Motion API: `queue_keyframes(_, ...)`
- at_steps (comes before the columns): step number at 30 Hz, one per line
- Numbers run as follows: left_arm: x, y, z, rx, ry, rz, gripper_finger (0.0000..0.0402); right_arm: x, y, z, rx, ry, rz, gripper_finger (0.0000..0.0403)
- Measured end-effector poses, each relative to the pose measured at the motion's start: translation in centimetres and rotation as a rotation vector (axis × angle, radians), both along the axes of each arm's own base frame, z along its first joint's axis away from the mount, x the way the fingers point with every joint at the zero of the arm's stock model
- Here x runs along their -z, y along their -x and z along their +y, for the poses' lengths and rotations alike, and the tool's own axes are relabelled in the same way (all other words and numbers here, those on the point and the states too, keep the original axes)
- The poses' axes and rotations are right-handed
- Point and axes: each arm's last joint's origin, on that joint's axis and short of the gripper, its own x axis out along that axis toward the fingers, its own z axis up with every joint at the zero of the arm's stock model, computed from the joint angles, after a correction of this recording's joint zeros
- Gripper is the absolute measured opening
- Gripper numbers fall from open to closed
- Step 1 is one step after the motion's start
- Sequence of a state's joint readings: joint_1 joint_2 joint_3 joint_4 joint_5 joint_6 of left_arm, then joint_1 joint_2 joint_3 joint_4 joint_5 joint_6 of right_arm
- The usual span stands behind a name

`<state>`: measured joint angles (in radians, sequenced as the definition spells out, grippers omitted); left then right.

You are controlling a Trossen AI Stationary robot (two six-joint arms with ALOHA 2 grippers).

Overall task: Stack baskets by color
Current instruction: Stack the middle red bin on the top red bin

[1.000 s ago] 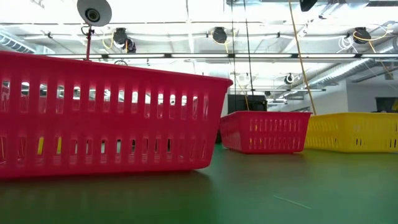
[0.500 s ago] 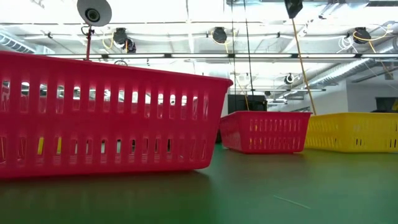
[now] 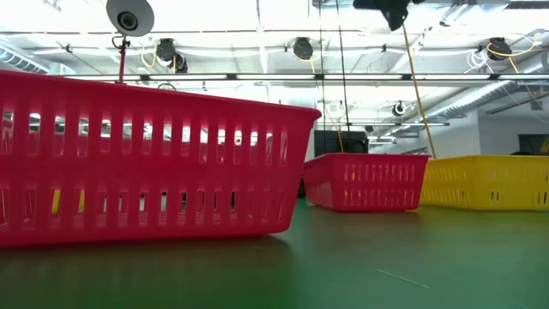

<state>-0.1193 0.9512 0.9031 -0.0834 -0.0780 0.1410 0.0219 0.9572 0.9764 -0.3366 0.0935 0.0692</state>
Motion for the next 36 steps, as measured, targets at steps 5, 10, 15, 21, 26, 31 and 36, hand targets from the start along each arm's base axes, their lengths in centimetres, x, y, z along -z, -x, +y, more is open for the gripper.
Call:
queue_keyframes(5,0.0,0.0,0.0,-0.001,0.012,0.002,0.0026,0.2,-0.2,0.3,0.018,0.008,0.076,0.0000)
queue_keyframes(10,0.0,0.0,0.0,-0.002,0.012,0.004,0.0026,0.2,-0.4,0.8,0.024,-0.038,0.125,0.0000)
queue_keyframes(15,0.0,0.0,0.0,-0.002,0.013,0.004,0.0026,1.6,-1.3,1.0,0.036,-0.061,0.231,0.0000)
queue_keyframes(21,0.0,0.0,0.0,-0.002,0.015,0.004,0.0026,3.8,-2.5,1.6,0.041,-0.082,0.372,0.0000)
queue_keyframes(26,0.0,0.0,0.0,-0.002,0.015,0.005,0.0026,5.1,-3.6,2.0,-0.007,-0.103,0.439,0.0000)
queue_keyframes(31,0.0,0.0,0.0,-0.002,0.011,0.005,0.0026,6.5,-4.6,2.9,-0.088,-0.098,0.511,0.0000)
queue_keyframes(36,0.0,0.0,0.0,0.002,-0.015,0.004,0.0026,7.8,-5.0,3.6,-0.157,-0.018,0.591,0.0000)
